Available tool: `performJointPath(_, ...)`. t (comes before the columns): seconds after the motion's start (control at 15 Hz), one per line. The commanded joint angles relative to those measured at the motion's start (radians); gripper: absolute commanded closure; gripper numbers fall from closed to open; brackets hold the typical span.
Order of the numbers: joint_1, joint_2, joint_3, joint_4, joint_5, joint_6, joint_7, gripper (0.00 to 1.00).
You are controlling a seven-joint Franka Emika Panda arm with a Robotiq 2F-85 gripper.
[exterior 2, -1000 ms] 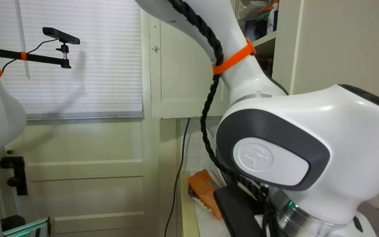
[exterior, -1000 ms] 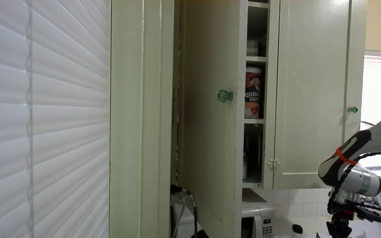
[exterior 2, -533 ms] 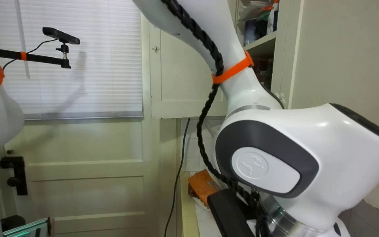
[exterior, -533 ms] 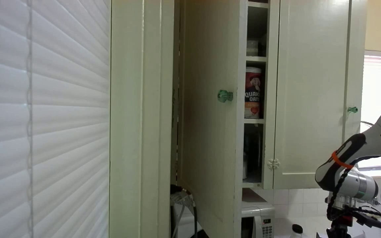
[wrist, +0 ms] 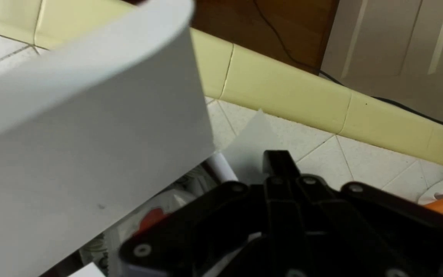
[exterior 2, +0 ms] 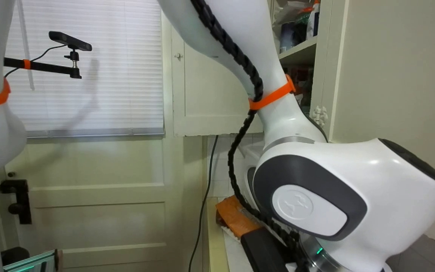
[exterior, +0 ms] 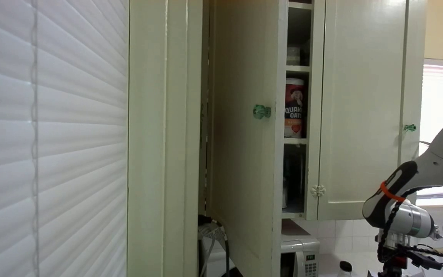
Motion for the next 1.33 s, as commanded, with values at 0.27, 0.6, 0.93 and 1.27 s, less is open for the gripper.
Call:
performJointPath(0.27, 0.022, -0.002, -0.007, 0.004, -0.022, 0.015, 0.003, 1.0)
performJointPath(0.6, 0.044, -0.04, -0.014, -0.014, -0.045, 0.033, 0.032, 0.7)
performJointPath(0.93, 0.068, -0.083, -0.027, -0.039, -0.078, 0.088, 0.116, 0.34)
performJointPath(1.27, 0.085, -0.126, -0.044, -0.068, -0.138, 0.183, 0.235, 0.0)
